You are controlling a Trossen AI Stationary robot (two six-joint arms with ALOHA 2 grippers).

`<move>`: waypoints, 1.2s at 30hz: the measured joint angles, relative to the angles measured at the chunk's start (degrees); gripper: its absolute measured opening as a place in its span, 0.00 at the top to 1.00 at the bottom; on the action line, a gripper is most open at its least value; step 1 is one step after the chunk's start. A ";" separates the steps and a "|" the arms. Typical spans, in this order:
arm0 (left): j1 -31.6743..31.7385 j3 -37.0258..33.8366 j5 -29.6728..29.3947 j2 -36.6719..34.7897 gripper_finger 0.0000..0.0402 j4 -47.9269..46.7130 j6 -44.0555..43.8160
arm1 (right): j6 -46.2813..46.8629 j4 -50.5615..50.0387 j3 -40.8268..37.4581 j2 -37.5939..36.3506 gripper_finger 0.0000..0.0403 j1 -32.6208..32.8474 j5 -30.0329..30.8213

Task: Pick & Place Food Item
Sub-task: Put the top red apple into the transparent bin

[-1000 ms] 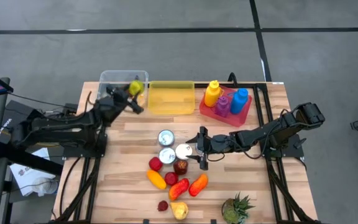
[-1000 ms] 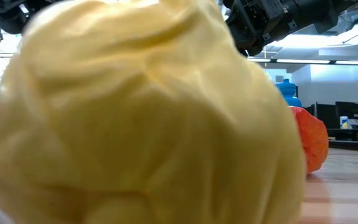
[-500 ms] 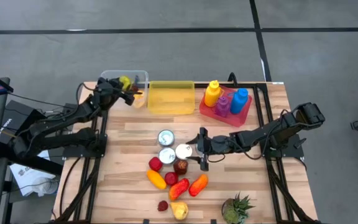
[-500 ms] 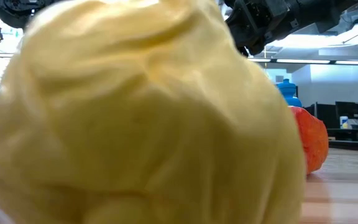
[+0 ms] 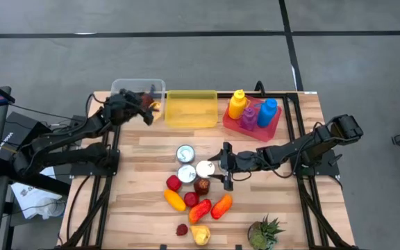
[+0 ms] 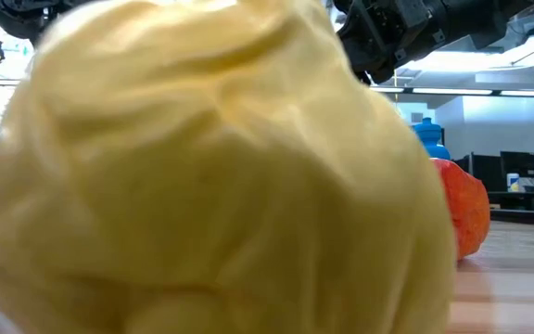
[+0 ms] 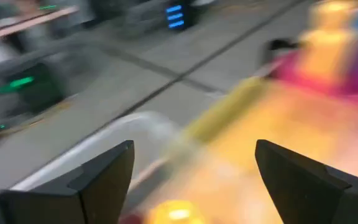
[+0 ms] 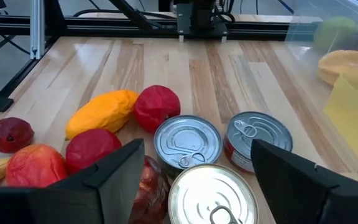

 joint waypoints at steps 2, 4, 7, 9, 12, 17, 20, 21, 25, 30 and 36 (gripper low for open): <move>-3.19 0.00 4.30 -0.52 0.21 -0.07 -1.04 | 0.00 0.00 0.00 0.00 0.29 -0.01 0.00; -7.01 0.02 7.30 -0.60 0.23 -1.19 -1.70 | -0.02 -0.20 0.00 0.00 0.29 -0.01 0.02; -13.54 0.02 8.46 -0.26 0.26 -5.54 -2.86 | 0.00 -0.82 0.00 0.00 0.29 -0.01 0.00; -17.84 0.02 9.03 0.08 0.27 -9.19 -4.31 | 0.00 -0.88 0.00 0.00 0.29 -0.01 0.01; -23.51 0.00 12.27 0.47 0.28 -12.73 -7.22 | 0.00 -0.88 -0.02 0.00 0.29 -0.01 0.02; -32.12 0.00 19.51 2.23 0.25 -13.01 -11.38 | 0.00 -0.88 -0.02 0.00 0.29 -0.06 0.02; -36.70 0.00 21.02 4.93 0.21 -12.22 -12.52 | 0.02 -0.97 -0.02 0.00 0.29 -0.06 0.02; -37.97 0.00 21.39 6.07 0.20 -11.83 -13.52 | 0.02 -1.02 -0.02 0.00 0.29 -0.06 0.02; -42.11 0.00 21.84 11.99 0.13 -9.01 -16.37 | 0.04 -1.07 -0.02 0.00 0.29 -0.06 0.02; -45.11 0.51 22.63 19.64 0.08 -6.18 -16.90 | 0.04 -1.29 -0.02 0.00 0.29 -0.05 0.02; -46.80 4.17 21.83 26.67 0.08 -5.89 -16.44 | 0.07 -1.44 -0.02 0.00 0.29 -0.01 0.02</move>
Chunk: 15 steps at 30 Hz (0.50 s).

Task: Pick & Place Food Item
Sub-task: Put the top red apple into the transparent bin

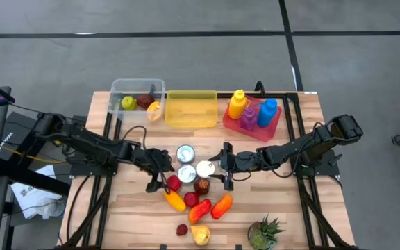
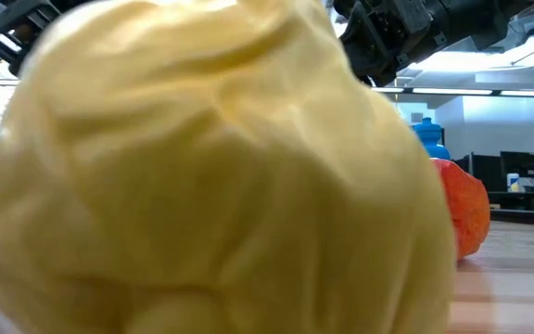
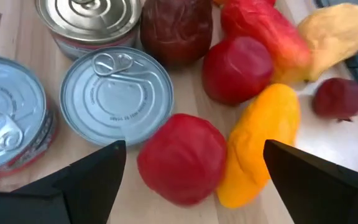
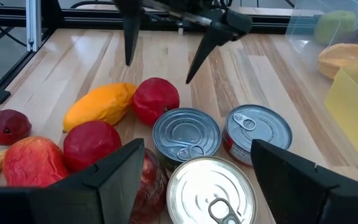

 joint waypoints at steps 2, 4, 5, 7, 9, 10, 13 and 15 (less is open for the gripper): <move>-0.42 0.88 -0.48 1.82 0.08 -0.15 0.02 | 0.00 -0.08 0.00 0.00 0.29 0.00 0.00; -0.80 1.67 -0.65 3.99 0.08 0.00 0.02 | 0.19 -0.33 0.00 0.00 0.29 0.00 0.00; -0.92 1.87 -0.65 5.10 0.08 -0.05 0.02 | 0.44 -0.49 0.00 0.00 0.29 0.00 0.00; -1.27 2.03 -0.65 6.87 0.07 -0.34 0.02 | 0.46 -0.66 -0.02 0.00 0.29 0.00 0.00; -1.39 2.42 -0.65 8.67 0.07 -0.13 0.05 | 0.48 -0.69 -0.02 0.00 0.29 0.00 0.00; -1.41 2.47 -0.65 9.21 0.07 -0.25 0.05 | 0.48 -0.69 -0.02 0.00 0.29 0.00 0.00; -1.41 2.74 -0.88 10.65 0.08 -0.15 0.10 | 0.48 -0.69 -0.04 0.00 0.29 0.00 0.00; -1.41 2.74 -1.70 10.97 0.09 -0.37 0.15 | 0.48 -0.71 -0.04 0.00 0.29 0.00 0.00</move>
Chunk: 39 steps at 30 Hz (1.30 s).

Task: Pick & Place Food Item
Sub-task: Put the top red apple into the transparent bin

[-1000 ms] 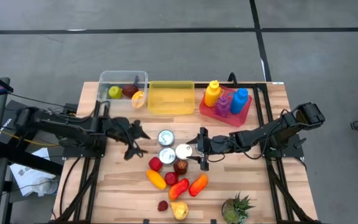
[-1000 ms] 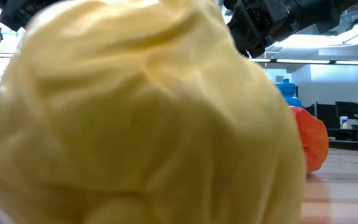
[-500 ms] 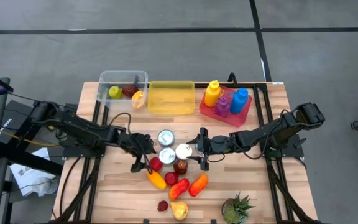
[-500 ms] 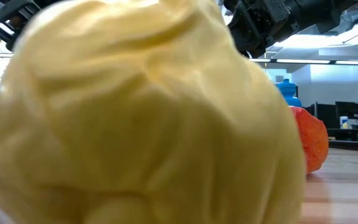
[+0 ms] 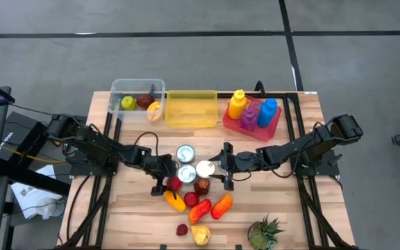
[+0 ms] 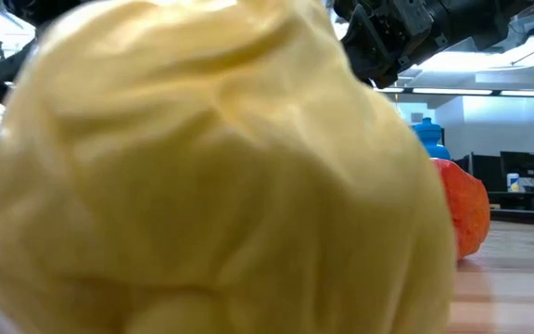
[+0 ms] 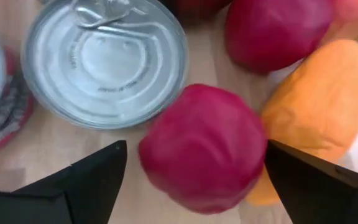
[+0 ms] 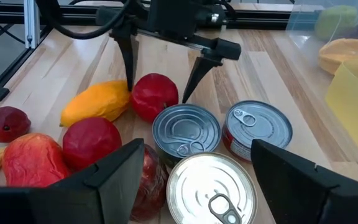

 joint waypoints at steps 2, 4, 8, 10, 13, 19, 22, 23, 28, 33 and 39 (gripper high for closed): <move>0.00 0.00 -1.09 -0.06 0.12 0.34 -0.02 | 0.00 0.00 0.00 0.00 0.29 0.00 0.00; 0.00 0.00 -1.79 -0.36 0.17 0.05 0.00 | 0.00 0.00 0.00 0.00 0.29 0.01 0.00; 0.00 0.00 -2.03 -0.66 0.32 -0.57 -1.35 | 0.00 0.00 0.00 0.00 0.29 0.02 0.00; 0.02 0.00 -1.94 -0.68 0.39 -1.23 -2.17 | 0.00 0.00 0.00 0.00 0.29 0.06 0.00; 0.02 0.15 -1.72 -0.76 0.41 -2.73 -3.24 | 0.00 0.00 0.00 0.00 0.29 0.23 0.00; -1.20 -0.12 -1.61 -3.78 0.41 -6.64 -3.47 | 0.00 0.00 0.00 0.00 0.29 0.34 0.00; -1.90 -0.20 -2.38 -8.25 0.41 -7.09 -3.45 | 0.00 -0.17 0.00 0.00 0.29 0.33 0.01; -2.09 -0.39 -3.31 -10.11 0.41 -6.52 -3.44 | 0.00 -0.20 0.00 0.00 0.29 0.33 0.00; -2.64 -7.37 -6.14 -19.95 0.41 9.15 -2.58 | 0.00 -0.17 0.00 0.07 0.29 0.33 0.01; -2.37 -21.96 -4.52 -25.73 0.40 41.71 -1.22 | 0.00 -0.11 0.00 0.09 0.29 0.33 0.00; 0.94 -29.35 -7.46 -28.41 0.41 59.24 0.44 | -0.02 0.07 0.00 0.11 0.29 0.33 0.01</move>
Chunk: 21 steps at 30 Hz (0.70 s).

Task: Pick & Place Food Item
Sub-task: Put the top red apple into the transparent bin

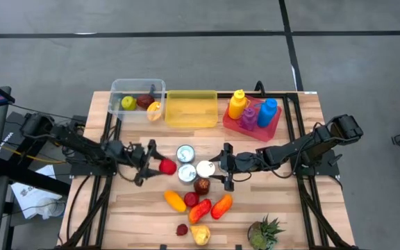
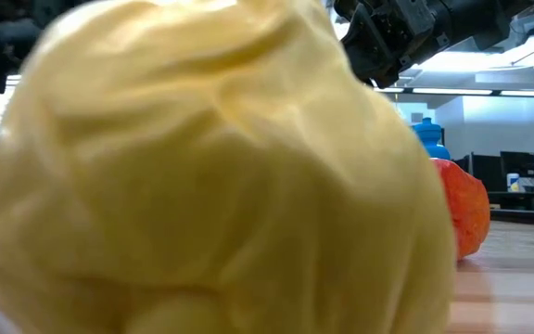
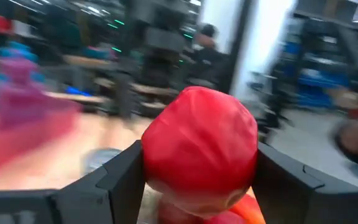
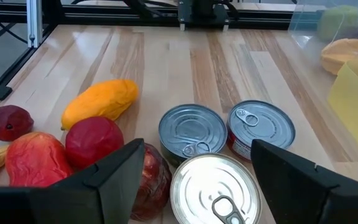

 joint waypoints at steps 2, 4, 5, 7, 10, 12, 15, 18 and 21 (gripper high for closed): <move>2.23 0.04 -2.87 -1.03 0.41 0.12 1.06 | -0.01 0.00 0.00 0.00 0.29 0.00 -0.01; 5.40 0.32 -6.10 -1.83 0.41 -0.86 2.42 | 0.01 0.02 0.00 0.00 0.29 0.00 0.01; 7.43 0.64 -7.36 -2.28 0.41 -2.04 2.90 | -0.01 0.02 0.00 0.00 0.29 0.00 0.00; 11.63 1.80 -8.07 -3.03 0.41 -3.54 3.77 | -0.01 0.04 0.00 0.00 0.29 0.00 0.00; 18.37 4.36 -10.31 -4.27 0.41 -7.13 4.09 | -0.01 0.04 0.00 0.00 0.29 0.00 0.01; 22.84 6.43 -12.83 -4.89 0.41 -10.95 5.30 | -0.01 0.02 0.00 0.00 0.29 0.00 -0.01; 29.13 10.66 -17.05 -5.36 0.41 -19.16 7.41 | -0.01 0.02 0.00 0.00 0.29 0.00 -0.01; 34.69 15.02 -20.89 -5.22 0.41 -28.73 8.99 | -0.03 0.02 0.00 0.00 0.29 0.00 -0.01; 39.56 19.48 -24.74 -4.79 0.41 -38.39 10.09 | -0.03 0.02 0.00 0.00 0.29 0.00 -0.01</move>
